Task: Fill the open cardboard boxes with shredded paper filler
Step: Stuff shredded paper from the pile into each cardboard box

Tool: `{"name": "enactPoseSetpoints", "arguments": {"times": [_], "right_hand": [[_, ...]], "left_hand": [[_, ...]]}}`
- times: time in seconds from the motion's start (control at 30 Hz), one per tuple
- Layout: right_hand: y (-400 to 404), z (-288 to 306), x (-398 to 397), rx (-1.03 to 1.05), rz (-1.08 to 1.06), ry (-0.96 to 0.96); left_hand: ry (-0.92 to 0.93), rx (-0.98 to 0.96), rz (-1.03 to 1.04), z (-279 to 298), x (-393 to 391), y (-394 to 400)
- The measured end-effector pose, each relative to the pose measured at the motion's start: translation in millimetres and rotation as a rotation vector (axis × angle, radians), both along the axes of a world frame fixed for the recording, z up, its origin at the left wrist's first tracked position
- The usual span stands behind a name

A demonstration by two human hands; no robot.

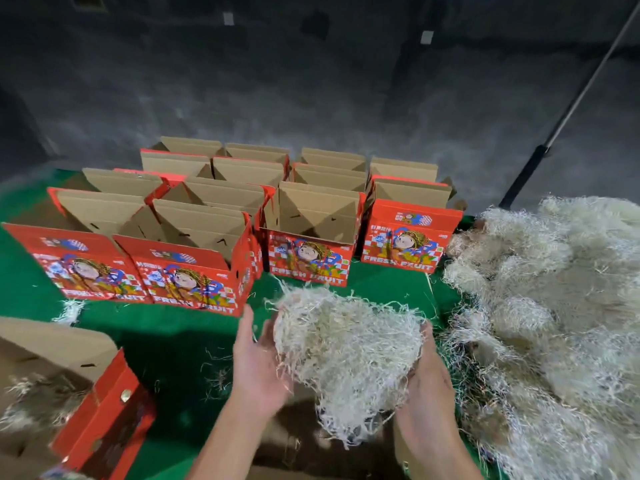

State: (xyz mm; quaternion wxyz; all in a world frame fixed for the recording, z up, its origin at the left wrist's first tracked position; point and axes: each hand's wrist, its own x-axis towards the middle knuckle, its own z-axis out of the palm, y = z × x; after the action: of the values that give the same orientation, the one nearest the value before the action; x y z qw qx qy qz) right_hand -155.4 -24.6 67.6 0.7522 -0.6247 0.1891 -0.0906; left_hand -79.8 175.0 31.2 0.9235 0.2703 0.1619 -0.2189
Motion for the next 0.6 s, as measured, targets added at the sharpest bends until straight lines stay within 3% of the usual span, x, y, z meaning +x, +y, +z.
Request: {"name": "enactPoseSetpoints", "arguments": {"times": [0.07, 0.13, 0.17, 0.23, 0.3, 0.37, 0.43, 0.5, 0.6], "right_hand": [[8, 5, 2, 0.146, 0.031, -0.023], [13, 6, 1, 0.338, 0.013, -0.033], [15, 2, 1, 0.349, -0.001, -0.037], [25, -4, -2, 0.156, -0.015, -0.044], [26, -20, -6, -0.16, -0.021, -0.086], [23, -34, -10, -0.472, 0.018, -0.193], [18, -48, -12, -0.581, 0.029, -0.218], [19, -51, -12, -0.407, -0.062, -0.145], [14, -41, -2, 0.027, -0.226, -0.014]], "left_hand": [[0.056, 0.087, -0.179, -6, -20, -21], [0.126, 0.052, -0.272, -12, -39, -36], [0.077, 0.004, -0.309, -15, -47, -42], [-0.065, -0.054, -0.299, -12, -56, -49], [0.086, -0.141, -0.283, -7, -60, -52], [0.115, 0.033, -0.166, -3, -55, -52], [-0.019, 0.281, -0.02, 2, -51, -49], [-0.089, 0.357, 0.11, 16, -49, -51], [-0.123, 0.331, 0.089, 27, -50, -43]]}}
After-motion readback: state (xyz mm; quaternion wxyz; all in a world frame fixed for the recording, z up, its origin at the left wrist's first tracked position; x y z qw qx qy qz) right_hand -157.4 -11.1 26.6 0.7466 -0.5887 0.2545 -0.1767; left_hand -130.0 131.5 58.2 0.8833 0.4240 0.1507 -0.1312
